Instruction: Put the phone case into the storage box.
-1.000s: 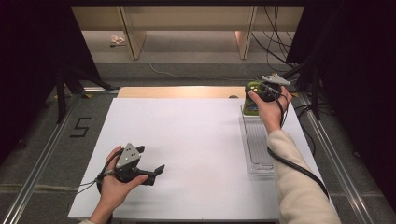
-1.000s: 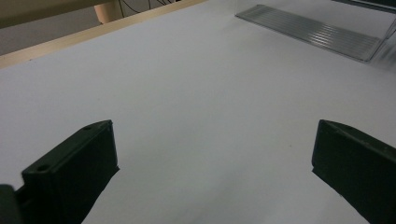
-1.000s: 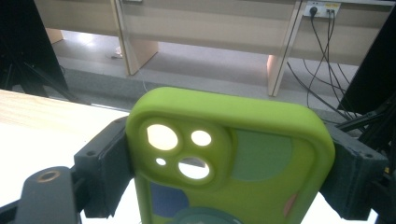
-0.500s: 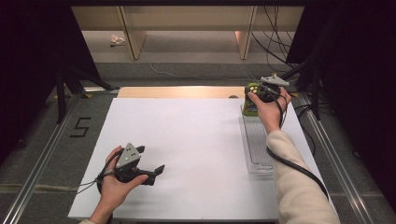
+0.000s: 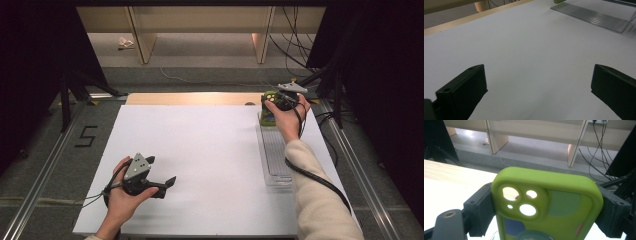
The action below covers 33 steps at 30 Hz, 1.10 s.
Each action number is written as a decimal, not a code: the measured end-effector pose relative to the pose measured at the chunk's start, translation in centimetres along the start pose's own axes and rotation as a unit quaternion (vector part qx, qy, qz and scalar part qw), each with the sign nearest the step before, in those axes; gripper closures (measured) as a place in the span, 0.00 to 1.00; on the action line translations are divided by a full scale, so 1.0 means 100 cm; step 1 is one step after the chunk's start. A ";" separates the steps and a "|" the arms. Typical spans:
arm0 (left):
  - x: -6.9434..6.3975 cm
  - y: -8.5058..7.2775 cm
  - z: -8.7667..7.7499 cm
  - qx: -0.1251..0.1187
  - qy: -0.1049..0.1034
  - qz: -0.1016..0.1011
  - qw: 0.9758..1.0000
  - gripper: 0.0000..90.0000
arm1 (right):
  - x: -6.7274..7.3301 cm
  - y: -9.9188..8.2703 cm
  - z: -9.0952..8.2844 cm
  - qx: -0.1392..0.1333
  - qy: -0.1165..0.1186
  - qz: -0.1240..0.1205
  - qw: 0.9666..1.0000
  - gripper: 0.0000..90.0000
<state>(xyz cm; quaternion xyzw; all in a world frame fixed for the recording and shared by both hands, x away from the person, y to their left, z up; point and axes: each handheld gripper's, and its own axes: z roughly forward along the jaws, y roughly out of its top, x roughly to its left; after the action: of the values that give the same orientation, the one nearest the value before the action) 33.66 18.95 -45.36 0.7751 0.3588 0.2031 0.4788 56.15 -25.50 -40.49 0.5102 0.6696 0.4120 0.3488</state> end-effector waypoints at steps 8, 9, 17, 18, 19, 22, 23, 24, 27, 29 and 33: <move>0.000 0.000 0.000 0.001 0.000 0.000 1.000 0.00 | -0.001 -0.002 0.002 0.004 0.001 -0.002 1.000 0.18; 0.000 0.000 0.000 0.001 0.000 0.000 1.000 0.00 | -0.001 -0.002 0.002 0.004 0.001 -0.001 1.000 0.18; 0.000 0.000 0.000 0.000 0.000 0.000 1.000 0.00 | -0.001 -0.003 0.004 0.007 0.001 0.000 1.000 0.18; 0.000 0.000 0.000 0.000 0.000 0.000 1.000 0.00 | -0.001 -0.004 0.004 0.008 0.001 0.000 1.000 0.18; 0.000 0.000 0.000 0.000 0.000 0.000 1.000 0.00 | -0.001 -0.004 0.004 0.008 0.002 -0.001 1.000 0.18; 0.000 0.000 0.000 0.000 0.001 0.001 1.000 0.00 | -0.001 -0.004 0.005 0.008 0.001 -0.001 1.000 0.18; 0.000 0.000 0.000 0.000 0.001 0.000 1.000 0.00 | -0.001 -0.004 0.005 0.009 0.001 -0.002 1.000 0.18; 0.000 0.000 0.000 0.000 0.001 0.000 1.000 0.00 | -0.001 -0.004 0.005 0.010 0.001 -0.002 1.000 0.18; 0.000 0.000 0.000 0.000 0.000 0.000 1.000 0.00 | -0.001 -0.005 0.006 0.012 0.001 -0.003 1.000 0.18; 0.000 0.000 0.000 0.000 0.000 0.000 1.000 0.00 | -0.001 -0.006 0.006 0.012 0.001 -0.003 1.000 0.18; 0.000 0.000 0.000 0.000 0.000 0.000 1.000 0.00 | 0.000 -0.007 0.007 0.011 0.001 -0.002 1.000 0.18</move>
<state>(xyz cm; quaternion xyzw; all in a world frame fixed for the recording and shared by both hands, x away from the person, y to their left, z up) 33.66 18.98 -45.38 0.7751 0.3590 0.2033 0.4786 56.51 -25.50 -41.37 0.5126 0.6752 0.4042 0.3434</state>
